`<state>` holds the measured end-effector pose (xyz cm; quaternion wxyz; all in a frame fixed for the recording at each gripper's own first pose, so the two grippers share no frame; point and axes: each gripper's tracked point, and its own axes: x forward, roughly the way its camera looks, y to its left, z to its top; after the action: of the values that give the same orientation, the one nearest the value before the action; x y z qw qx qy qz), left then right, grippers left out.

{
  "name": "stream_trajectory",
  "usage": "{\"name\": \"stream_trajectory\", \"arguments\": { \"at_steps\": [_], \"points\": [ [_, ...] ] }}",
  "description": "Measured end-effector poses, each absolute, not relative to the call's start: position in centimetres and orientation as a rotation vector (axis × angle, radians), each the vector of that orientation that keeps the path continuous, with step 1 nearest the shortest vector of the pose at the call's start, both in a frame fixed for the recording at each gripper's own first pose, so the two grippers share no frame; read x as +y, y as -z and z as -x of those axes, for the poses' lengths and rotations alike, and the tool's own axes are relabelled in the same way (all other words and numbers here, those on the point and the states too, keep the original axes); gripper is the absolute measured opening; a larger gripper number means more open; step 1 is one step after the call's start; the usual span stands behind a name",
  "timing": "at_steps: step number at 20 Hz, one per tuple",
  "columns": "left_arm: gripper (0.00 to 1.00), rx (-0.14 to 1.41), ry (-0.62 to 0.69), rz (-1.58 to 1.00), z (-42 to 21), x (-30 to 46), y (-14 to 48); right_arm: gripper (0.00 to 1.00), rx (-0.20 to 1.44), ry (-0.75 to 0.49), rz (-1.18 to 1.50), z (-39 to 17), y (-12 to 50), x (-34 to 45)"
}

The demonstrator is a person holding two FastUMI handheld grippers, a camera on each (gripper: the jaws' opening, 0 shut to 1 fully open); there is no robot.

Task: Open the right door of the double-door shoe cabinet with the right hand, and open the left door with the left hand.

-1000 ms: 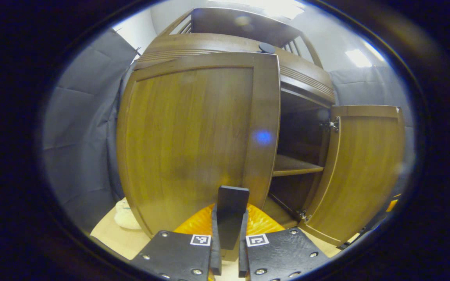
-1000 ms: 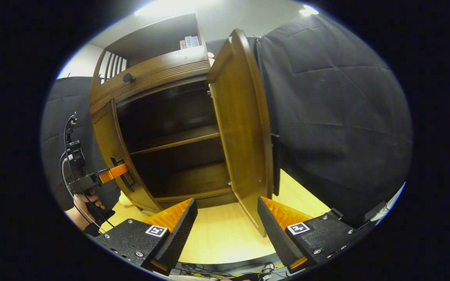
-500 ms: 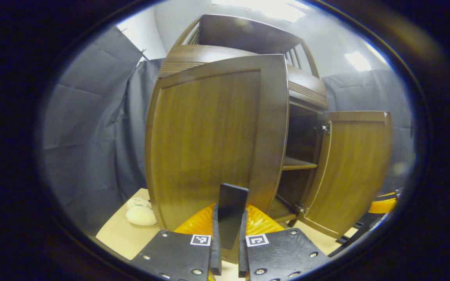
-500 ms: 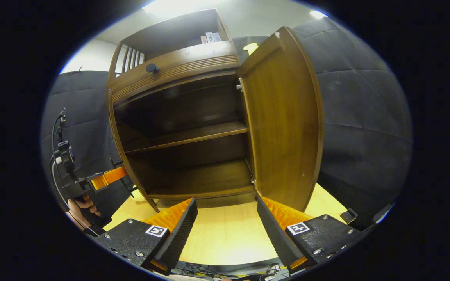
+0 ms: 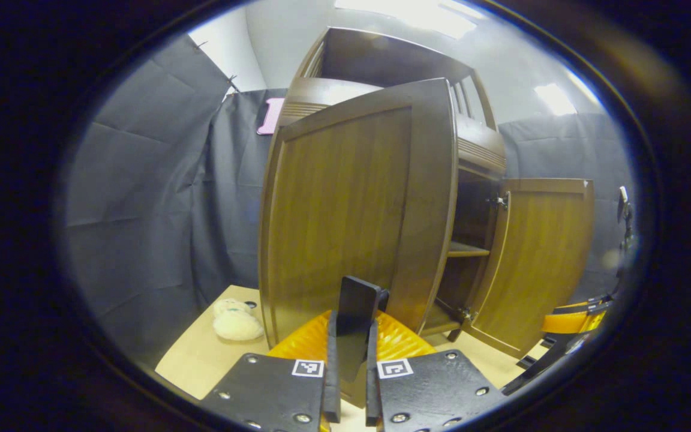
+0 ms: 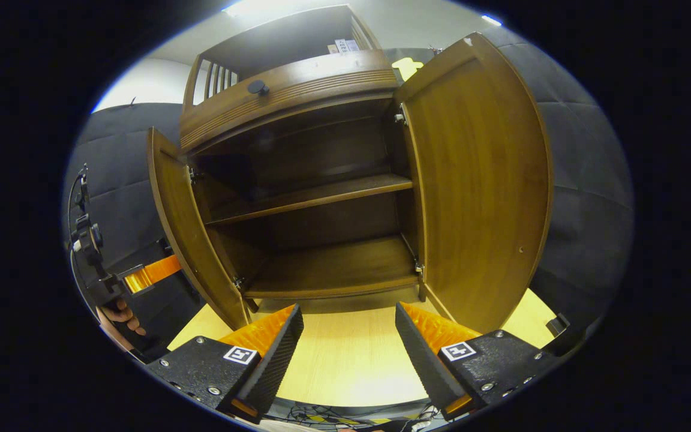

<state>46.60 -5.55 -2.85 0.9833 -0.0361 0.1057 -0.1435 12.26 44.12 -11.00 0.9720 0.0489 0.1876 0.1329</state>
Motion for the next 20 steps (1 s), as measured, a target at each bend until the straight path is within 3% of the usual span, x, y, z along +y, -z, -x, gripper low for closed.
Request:
{"name": "stream_trajectory", "arguments": {
  "at_steps": [1, 2, 3, 9, 10, 12, 14, 15, 18, 20],
  "points": [
    [0.24, 0.210, 0.284, 0.072, -46.6, -5.5, 2.8, 0.95, 0.381, -0.271, -0.103, -12.3, 11.2, 44.4],
    [0.24, 0.212, 0.279, 0.070, -46.7, -5.4, 2.9, 0.96, 0.381, -0.273, -0.106, -12.6, 11.3, 44.8],
    [0.18, 0.210, 0.273, 0.068, -46.8, -5.4, 2.7, 0.96, 0.379, -0.276, -0.110, -12.6, 11.4, 45.1],
    [0.24, 0.202, 0.243, 0.089, -46.0, -3.7, 2.2, 0.95, 0.384, -0.289, -0.099, -12.7, 12.1, 46.3],
    [0.09, 0.190, 0.236, 0.080, -46.5, -3.0, 2.3, 0.95, 0.386, -0.290, -0.096, -12.7, 12.2, 46.4],
    [0.04, 0.179, 0.215, 0.054, -45.8, -1.0, 1.8, 0.95, 0.390, -0.292, -0.089, -12.7, 12.3, 46.6],
    [0.14, 0.167, 0.197, 0.057, -45.7, 0.7, 1.7, 0.95, 0.393, -0.296, -0.083, -12.7, 12.3, 46.9],
    [0.08, 0.162, 0.189, 0.067, -45.8, 1.6, 1.7, 0.95, 0.393, -0.298, -0.077, -12.8, 12.3, 47.0],
    [0.08, 0.151, 0.158, 0.092, -45.7, 5.2, 1.5, 0.95, 0.382, -0.300, -0.053, -12.8, 11.7, 47.2],
    [0.13, 0.138, 0.175, 0.117, -45.8, 6.9, 1.2, 0.95, 0.386, -0.305, -0.042, -12.9, 11.7, 47.5]
  ]
}}
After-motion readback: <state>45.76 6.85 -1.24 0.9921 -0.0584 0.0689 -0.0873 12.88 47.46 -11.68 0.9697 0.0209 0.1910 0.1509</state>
